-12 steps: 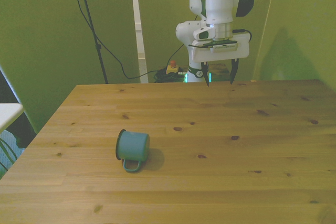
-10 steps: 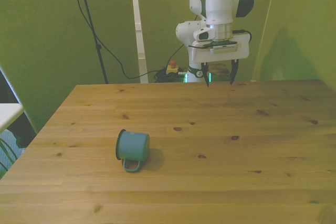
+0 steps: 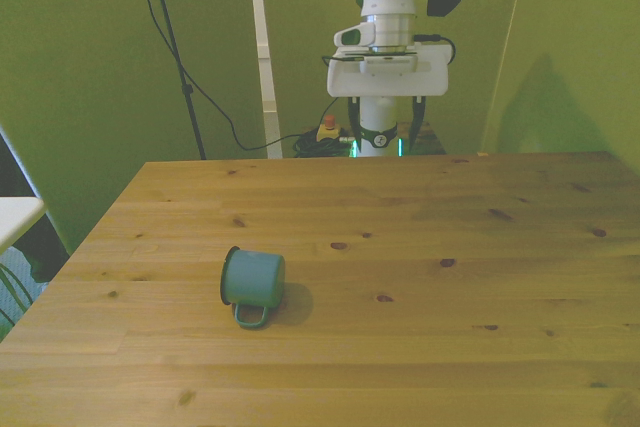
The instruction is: Flip the mug upright
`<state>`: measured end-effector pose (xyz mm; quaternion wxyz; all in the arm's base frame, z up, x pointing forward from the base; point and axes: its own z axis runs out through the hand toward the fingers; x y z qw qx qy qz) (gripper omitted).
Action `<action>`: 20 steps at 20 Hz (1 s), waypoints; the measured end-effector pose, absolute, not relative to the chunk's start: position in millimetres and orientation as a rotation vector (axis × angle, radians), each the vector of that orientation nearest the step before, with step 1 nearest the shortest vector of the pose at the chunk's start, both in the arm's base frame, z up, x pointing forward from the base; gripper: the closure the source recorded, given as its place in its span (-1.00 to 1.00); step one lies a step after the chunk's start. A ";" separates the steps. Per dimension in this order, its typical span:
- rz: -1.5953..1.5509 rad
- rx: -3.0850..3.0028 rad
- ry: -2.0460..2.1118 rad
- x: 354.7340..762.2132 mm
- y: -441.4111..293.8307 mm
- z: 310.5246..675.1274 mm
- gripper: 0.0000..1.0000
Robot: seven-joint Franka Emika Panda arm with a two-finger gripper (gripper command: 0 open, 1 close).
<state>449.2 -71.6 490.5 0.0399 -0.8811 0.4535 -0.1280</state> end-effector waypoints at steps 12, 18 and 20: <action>-0.509 -2.706 1.436 533.8 -208.8 512.1 -1.00; -0.480 -2.698 1.440 566.1 -244.4 507.5 -1.00; -0.490 -2.705 1.404 566.7 -247.0 510.8 -1.00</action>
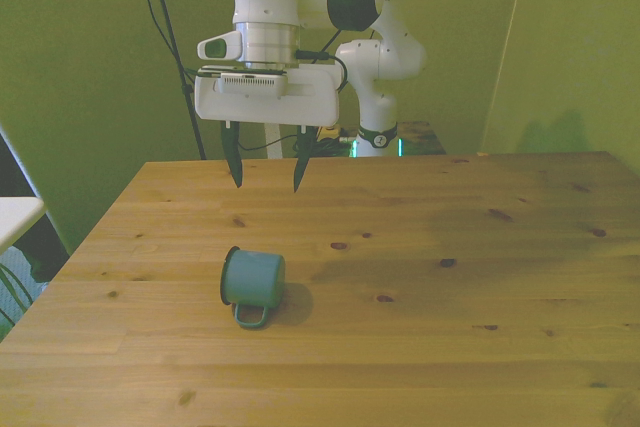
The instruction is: Flip the mug upright
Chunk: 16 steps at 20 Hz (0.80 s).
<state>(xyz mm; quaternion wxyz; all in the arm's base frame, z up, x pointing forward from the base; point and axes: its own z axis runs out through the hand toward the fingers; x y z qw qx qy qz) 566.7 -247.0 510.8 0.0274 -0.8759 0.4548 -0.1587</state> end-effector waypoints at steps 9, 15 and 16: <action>-0.493 -2.620 1.344 564.7 -333.9 496.7 -1.00; -0.300 -2.534 1.233 590.1 -368.2 469.7 -1.00; -0.268 -2.519 1.205 595.5 -369.6 463.5 -1.00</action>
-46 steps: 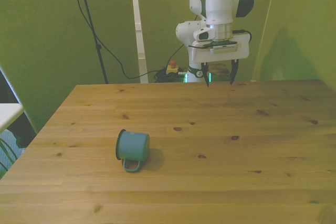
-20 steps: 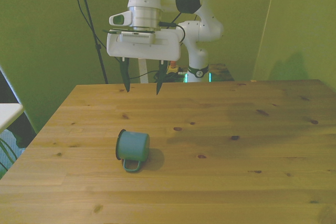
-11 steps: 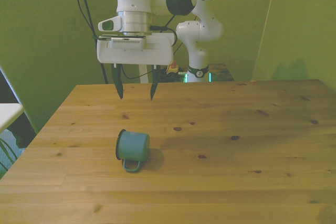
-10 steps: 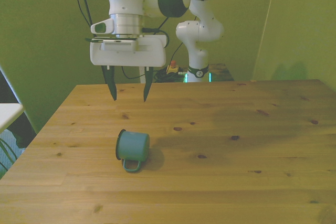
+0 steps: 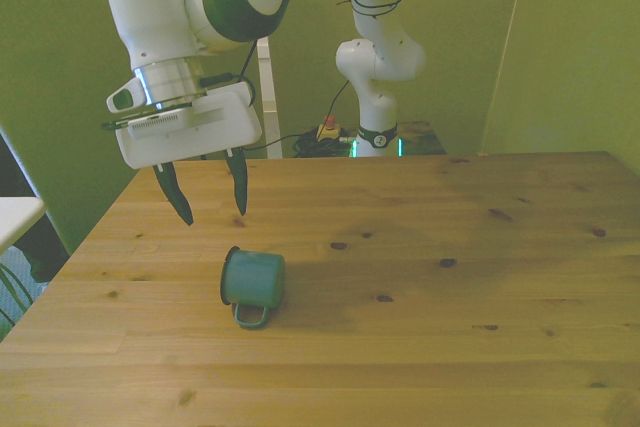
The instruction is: Flip the mug upright
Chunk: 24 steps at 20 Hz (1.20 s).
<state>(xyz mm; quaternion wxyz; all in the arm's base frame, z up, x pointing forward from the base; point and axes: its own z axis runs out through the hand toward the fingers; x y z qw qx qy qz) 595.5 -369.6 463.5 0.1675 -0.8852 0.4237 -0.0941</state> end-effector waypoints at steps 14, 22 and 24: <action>-0.064 -2.411 0.994 618.4 -385.2 430.7 -1.00; -0.025 -2.315 0.929 629.5 -399.6 410.1 -1.00; -0.001 -2.295 0.904 632.4 -398.3 404.6 -1.00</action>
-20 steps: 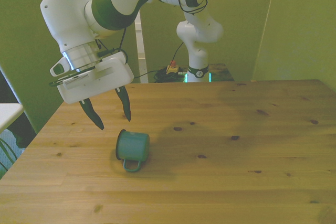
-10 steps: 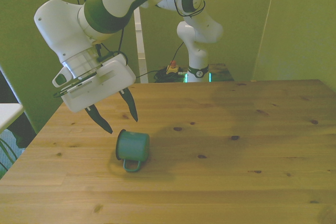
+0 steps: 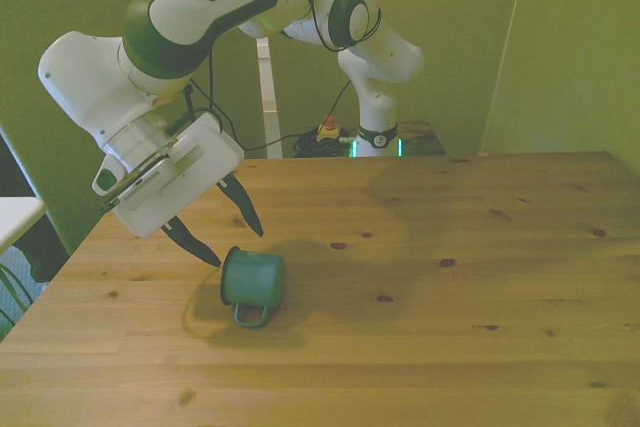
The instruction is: Flip the mug upright
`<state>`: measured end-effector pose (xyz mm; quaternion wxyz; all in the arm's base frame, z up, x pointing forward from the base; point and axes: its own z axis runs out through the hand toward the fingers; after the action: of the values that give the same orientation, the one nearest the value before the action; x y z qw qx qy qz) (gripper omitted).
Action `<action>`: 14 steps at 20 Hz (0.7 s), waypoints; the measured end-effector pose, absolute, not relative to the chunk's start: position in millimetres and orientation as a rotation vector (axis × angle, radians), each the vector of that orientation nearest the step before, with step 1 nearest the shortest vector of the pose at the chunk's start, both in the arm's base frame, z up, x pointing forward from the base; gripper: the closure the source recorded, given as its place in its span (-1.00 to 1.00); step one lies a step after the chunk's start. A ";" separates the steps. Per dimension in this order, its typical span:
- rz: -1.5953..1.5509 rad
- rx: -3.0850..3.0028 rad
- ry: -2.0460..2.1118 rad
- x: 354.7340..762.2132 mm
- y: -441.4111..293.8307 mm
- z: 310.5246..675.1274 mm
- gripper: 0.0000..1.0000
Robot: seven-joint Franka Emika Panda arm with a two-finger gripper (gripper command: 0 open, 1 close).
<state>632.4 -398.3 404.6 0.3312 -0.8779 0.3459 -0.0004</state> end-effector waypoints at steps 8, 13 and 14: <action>0.094 -2.211 0.822 641.7 -391.1 384.4 -1.00; 0.115 -2.191 0.801 655.3 -378.1 376.4 -1.00; 0.120 -2.188 0.800 658.4 -375.4 372.3 -1.00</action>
<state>658.4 -375.4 372.3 0.3936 -0.8622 0.3154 0.0475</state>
